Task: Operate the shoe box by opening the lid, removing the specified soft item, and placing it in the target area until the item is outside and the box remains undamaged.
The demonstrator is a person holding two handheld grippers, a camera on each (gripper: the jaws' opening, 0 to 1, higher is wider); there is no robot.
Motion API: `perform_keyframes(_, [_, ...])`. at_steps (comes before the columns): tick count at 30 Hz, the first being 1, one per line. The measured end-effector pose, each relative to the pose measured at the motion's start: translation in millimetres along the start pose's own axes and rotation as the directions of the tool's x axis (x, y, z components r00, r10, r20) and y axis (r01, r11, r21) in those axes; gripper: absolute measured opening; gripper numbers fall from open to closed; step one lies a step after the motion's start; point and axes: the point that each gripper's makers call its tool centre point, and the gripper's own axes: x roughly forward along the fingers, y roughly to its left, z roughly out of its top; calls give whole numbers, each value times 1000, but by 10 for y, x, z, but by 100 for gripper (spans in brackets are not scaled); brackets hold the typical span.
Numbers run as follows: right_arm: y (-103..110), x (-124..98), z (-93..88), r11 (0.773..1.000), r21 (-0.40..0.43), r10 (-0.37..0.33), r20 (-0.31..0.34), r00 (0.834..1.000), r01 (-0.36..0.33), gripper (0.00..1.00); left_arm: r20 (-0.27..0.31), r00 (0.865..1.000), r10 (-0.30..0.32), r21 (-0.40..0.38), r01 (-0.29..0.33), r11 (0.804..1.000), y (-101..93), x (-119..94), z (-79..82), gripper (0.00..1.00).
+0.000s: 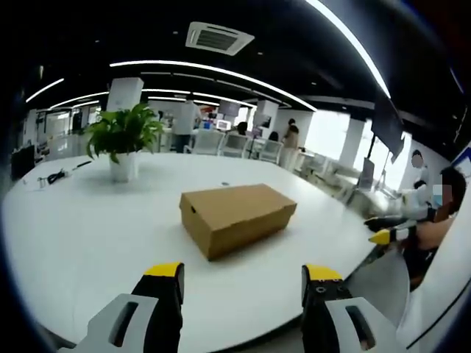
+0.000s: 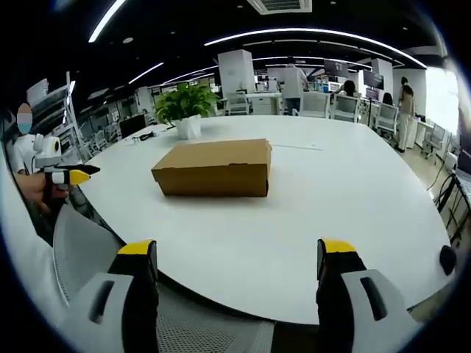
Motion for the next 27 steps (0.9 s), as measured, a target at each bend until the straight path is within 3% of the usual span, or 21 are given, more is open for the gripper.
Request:
perform_keyframes(22, [2,62,-24,1000,-4,10,-16,1000,-10,84,-6,1000,-4,3,4,1000,-78,51,59,65])
perform_keyframes(27, [12,107,-7,1000,-10,15,-22,1000,-16,84,-14,1000,-4,-4,4,1000,223,79,-68,65])
